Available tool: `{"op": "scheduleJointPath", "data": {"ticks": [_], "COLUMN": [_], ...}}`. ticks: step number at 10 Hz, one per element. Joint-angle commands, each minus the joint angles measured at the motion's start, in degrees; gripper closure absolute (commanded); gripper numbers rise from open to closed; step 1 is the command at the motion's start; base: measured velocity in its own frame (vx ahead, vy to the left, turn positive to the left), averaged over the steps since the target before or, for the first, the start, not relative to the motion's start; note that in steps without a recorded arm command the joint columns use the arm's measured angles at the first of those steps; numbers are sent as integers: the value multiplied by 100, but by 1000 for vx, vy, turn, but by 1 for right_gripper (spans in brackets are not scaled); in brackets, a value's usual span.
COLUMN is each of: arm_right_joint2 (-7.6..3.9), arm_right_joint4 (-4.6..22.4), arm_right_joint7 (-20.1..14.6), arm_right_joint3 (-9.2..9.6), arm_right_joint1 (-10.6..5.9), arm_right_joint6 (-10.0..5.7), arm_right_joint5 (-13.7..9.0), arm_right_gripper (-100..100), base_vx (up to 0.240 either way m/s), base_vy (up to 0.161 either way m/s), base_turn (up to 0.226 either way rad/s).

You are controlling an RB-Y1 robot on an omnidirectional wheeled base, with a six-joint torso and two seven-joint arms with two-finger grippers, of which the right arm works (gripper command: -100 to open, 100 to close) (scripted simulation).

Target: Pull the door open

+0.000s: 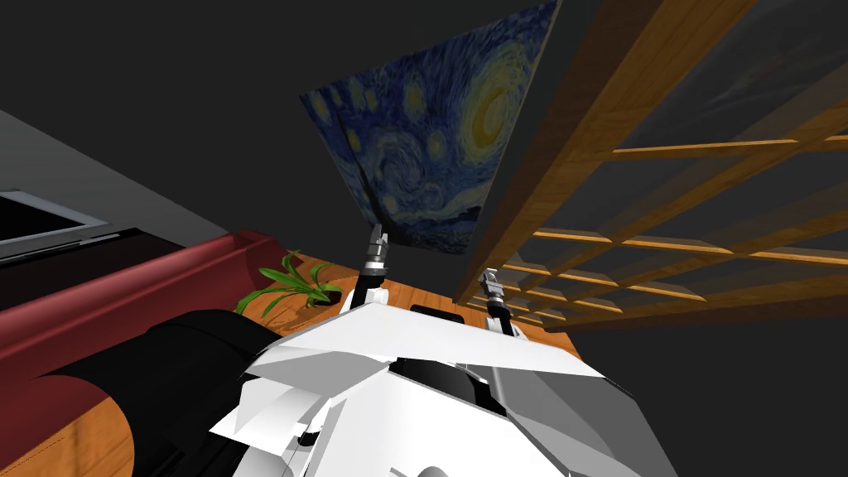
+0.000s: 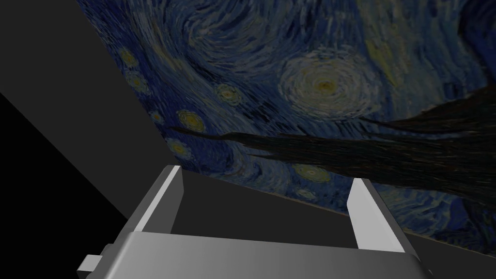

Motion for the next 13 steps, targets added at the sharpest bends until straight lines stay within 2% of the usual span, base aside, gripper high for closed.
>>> {"op": "scheduleJointPath", "data": {"ticks": [1,8,10,11,13], "arm_right_joint2": [-80,-257,-282,-282,-333], "arm_right_joint4": [195,274,284,284,304], "arm_right_joint7": [-116,-1197,-1454,-1454,-1827], "arm_right_joint3": [-43,13,28,28,59], "arm_right_joint1": [-9,158,178,178,218], "arm_right_joint6": [-67,-52,-51,-51,-50], "arm_right_joint5": [-49,-312,-358,-358,-449], "arm_right_gripper": [100,100,100,100,100], "base_vx": [-71,-40,-25,-15,-22], "base_vy": [5,12,10,3,9], "base_turn": [5,30,23,10,37]}}
